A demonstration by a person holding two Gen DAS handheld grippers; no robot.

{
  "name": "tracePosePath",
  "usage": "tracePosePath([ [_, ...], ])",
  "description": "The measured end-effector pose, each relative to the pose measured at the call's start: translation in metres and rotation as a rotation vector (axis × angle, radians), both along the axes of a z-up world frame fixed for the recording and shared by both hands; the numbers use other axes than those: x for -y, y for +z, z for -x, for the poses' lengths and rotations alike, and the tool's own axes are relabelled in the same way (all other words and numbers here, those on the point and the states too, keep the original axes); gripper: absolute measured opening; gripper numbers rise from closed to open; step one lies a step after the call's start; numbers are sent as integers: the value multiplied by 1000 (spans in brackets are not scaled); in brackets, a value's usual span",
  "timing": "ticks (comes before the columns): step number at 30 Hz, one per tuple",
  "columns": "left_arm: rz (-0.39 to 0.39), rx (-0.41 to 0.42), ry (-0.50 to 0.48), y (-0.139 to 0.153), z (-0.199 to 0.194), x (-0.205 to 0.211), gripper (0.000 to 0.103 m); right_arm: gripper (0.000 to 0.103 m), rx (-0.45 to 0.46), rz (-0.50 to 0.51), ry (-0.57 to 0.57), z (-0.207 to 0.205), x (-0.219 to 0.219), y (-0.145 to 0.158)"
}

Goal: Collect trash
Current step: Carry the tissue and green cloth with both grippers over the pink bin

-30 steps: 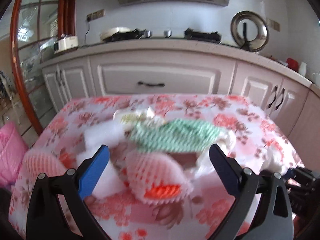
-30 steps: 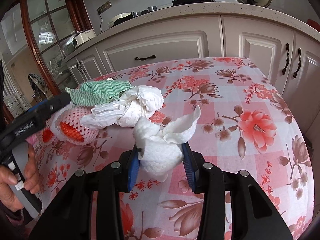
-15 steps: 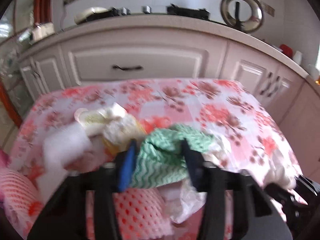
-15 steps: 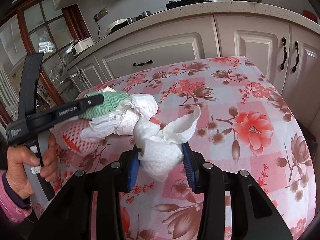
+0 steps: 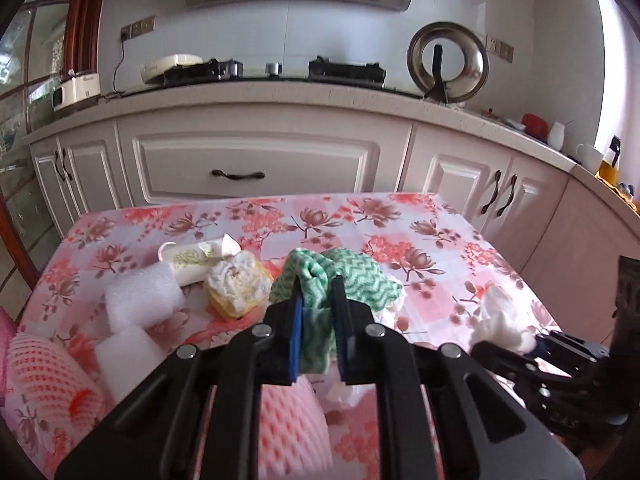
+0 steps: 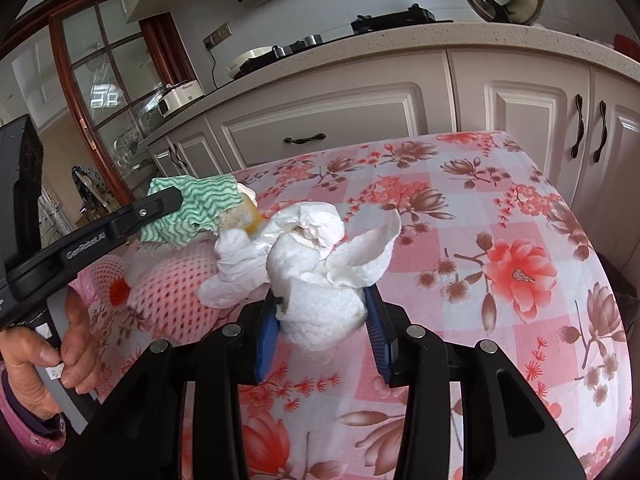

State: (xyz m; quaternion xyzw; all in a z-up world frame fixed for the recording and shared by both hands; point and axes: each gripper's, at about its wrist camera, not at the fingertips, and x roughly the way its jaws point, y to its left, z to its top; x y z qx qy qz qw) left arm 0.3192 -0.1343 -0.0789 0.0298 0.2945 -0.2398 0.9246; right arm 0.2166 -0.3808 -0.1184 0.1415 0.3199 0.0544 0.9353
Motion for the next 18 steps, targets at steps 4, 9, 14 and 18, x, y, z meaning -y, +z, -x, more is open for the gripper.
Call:
tracePosePath([
  [4,7,5,20,7,16,-18,13,39,12,12,21,3,-13,6],
  [9,5,9,62,7,37,-47,13,39,27,35,51,7,-30,14],
  [14,10,2,79,4,56,-68,13,39,45,61,83,13,-49,23],
  [18,22,0,97,3,72,-86,13,39,48,75,107,17,-62,27],
])
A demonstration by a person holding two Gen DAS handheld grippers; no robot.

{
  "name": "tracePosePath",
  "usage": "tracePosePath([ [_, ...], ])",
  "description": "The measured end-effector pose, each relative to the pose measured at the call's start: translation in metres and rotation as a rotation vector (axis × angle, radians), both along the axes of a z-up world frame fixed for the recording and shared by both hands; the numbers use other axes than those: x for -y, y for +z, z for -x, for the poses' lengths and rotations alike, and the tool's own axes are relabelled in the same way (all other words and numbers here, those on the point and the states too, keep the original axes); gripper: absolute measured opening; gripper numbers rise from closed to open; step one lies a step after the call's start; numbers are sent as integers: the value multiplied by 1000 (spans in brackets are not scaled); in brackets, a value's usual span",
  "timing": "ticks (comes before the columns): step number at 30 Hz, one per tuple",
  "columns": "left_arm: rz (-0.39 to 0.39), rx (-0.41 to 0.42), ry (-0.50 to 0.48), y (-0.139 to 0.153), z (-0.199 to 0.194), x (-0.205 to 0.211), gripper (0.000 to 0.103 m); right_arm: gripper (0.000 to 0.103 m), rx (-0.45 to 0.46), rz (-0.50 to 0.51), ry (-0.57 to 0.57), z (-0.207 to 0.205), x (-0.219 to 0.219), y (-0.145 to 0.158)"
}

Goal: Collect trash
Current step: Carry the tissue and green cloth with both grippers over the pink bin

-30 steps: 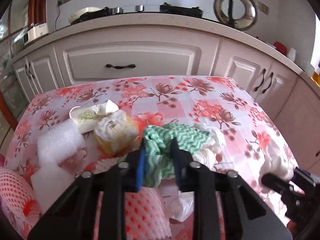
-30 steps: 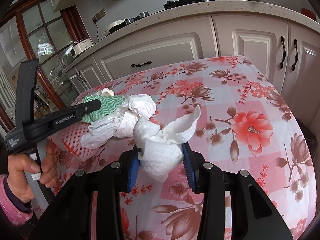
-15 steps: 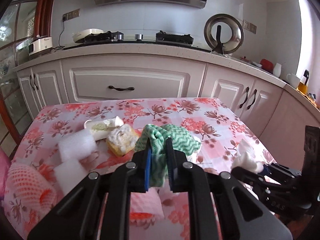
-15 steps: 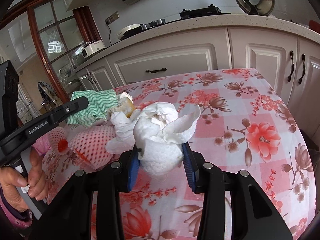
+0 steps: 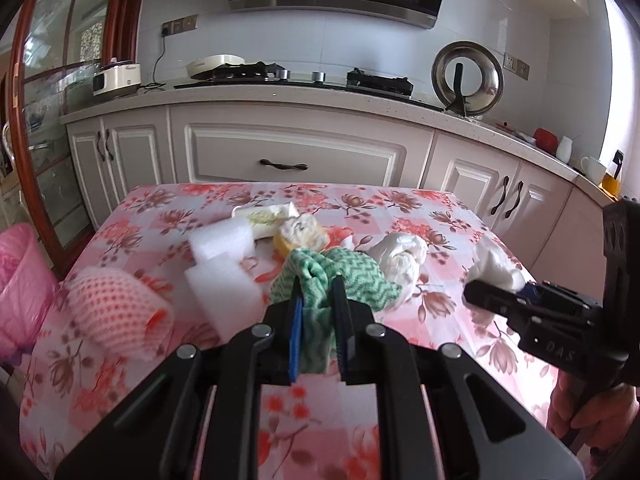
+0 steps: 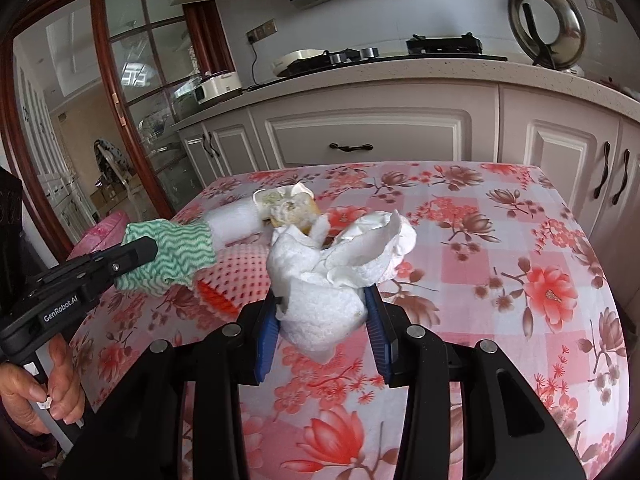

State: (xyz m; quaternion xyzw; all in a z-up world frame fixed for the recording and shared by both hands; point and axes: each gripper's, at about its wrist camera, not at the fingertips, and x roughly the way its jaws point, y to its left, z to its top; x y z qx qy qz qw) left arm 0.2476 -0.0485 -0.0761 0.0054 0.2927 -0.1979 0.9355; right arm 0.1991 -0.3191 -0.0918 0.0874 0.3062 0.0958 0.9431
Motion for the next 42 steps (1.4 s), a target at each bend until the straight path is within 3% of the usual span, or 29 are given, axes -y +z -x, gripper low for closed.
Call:
tracePosePath([
  [18,16,20,148,-3,43,-88,14,39,4,83,167,3,-82,10],
  [33,2,24,368,-12,54,-188,14,39,22,138,432,-42,-210,18],
  [42,-11,71,537,10,40,-271,14,39,56,145,601,-80,-299,30],
])
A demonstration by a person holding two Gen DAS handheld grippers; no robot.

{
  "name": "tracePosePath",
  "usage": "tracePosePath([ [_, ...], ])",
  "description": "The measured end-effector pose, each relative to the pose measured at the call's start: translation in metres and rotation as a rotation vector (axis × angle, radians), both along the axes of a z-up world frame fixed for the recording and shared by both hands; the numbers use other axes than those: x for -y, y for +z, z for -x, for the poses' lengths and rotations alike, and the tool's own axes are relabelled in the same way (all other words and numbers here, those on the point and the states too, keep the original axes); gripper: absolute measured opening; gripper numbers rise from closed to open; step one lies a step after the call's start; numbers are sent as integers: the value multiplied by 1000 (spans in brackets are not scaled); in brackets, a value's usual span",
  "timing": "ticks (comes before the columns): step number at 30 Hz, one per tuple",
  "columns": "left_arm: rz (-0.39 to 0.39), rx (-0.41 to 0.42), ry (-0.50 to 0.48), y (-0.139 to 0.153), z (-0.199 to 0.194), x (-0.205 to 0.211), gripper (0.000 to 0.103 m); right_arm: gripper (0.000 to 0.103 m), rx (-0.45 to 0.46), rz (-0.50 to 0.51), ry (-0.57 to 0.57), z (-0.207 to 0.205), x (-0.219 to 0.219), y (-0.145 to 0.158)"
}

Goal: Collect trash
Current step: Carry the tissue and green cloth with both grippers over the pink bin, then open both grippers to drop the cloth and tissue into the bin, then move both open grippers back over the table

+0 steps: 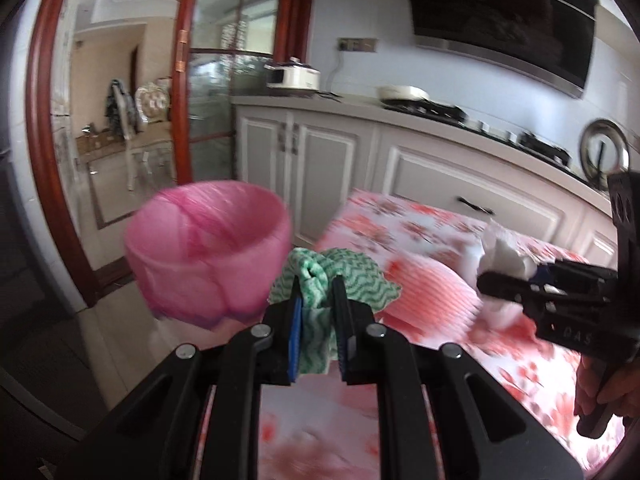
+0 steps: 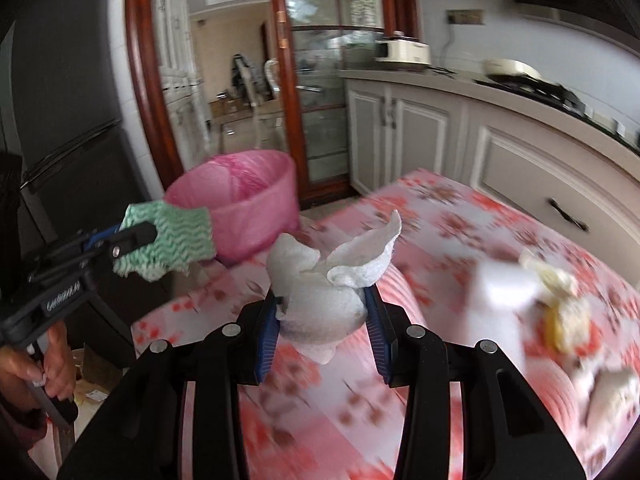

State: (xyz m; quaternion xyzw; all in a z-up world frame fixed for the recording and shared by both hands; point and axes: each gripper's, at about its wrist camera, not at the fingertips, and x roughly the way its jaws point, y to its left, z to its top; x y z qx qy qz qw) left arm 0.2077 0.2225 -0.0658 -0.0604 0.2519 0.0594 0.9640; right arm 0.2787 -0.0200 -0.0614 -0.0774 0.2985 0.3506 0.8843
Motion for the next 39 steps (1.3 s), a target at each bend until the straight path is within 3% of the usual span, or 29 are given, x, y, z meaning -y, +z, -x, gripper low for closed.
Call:
tracePosePath([
  [9,-29,22,113,22,-51,-81,15,39,-8,-34,158,-52,-86,12],
  [16,16,7,215,19,-92,-142,18,39,-11,-26,227,-87,-146,9],
  [23,58,-34,236,4,-127,-178,22,42,-17,8,263,-115,-192,-1],
  [25,59,-40,247,2,-132,-184,32,42,-23,18,276,-123,-202,-6],
  [27,64,-48,244,-2,-137,-189,34,44,-26,26,301,-126,-212,-11],
  [28,69,-55,240,-4,-139,-191,38,48,-24,41,315,-128,-216,-14],
  [29,80,-65,237,-7,-140,-193,43,59,-15,58,311,-129,-218,-15],
  [30,83,-68,245,-8,-141,-195,53,62,-11,60,307,-131,-218,-16],
  [34,92,-56,257,-9,-137,-199,60,66,-54,7,275,-140,-202,-14],
  [39,76,-25,293,2,-120,-194,70,67,-41,-33,236,-129,-168,2],
])
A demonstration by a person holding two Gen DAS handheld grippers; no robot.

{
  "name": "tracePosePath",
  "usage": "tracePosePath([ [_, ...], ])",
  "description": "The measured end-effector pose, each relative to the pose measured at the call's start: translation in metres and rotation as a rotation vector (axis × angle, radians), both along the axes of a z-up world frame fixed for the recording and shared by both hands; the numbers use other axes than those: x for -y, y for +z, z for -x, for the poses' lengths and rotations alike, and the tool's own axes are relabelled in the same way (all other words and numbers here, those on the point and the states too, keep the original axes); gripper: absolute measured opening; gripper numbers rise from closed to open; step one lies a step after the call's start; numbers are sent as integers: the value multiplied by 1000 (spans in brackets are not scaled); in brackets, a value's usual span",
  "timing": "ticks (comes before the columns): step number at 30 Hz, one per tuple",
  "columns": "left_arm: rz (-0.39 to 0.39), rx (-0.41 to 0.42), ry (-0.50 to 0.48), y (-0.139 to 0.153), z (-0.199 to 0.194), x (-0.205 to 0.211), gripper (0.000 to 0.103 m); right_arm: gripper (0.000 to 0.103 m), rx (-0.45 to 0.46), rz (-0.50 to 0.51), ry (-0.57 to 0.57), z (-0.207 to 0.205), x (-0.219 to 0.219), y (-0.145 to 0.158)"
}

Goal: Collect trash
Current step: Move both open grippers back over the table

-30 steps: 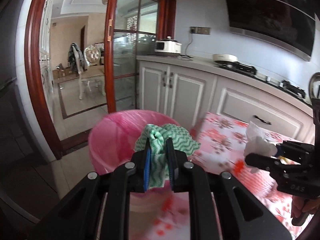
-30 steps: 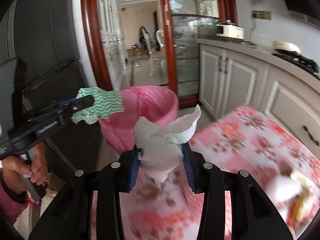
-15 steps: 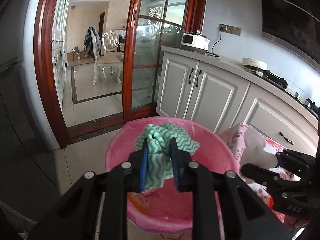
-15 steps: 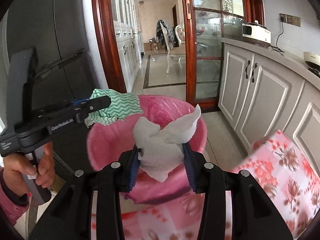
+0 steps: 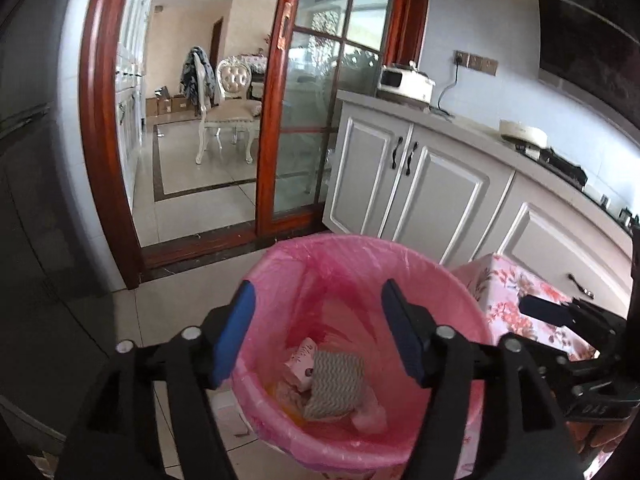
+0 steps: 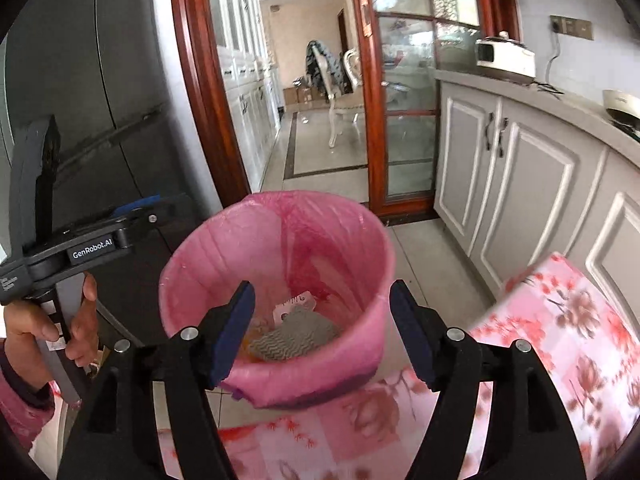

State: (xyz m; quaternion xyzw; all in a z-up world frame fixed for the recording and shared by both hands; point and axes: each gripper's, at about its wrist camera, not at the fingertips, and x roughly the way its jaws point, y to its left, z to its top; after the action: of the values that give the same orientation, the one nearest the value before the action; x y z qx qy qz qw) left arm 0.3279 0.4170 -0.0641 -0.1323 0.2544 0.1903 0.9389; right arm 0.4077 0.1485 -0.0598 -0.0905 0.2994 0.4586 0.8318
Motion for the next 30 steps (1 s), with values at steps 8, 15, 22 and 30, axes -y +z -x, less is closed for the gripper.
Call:
tracePosePath([
  [8,-109,24,79,16,45,44,95,73,29,-17,-91,39,71,14],
  [15,-126,11,-16,14,75,109,98,82,36,-4,-203,68,139,17],
  [22,-176,-23,-185,5,91,204,98,85,39,-18,-309,99,208,16],
  [30,-142,-22,-302,-12,100,277,98,85,44,-31,-491,132,300,3],
])
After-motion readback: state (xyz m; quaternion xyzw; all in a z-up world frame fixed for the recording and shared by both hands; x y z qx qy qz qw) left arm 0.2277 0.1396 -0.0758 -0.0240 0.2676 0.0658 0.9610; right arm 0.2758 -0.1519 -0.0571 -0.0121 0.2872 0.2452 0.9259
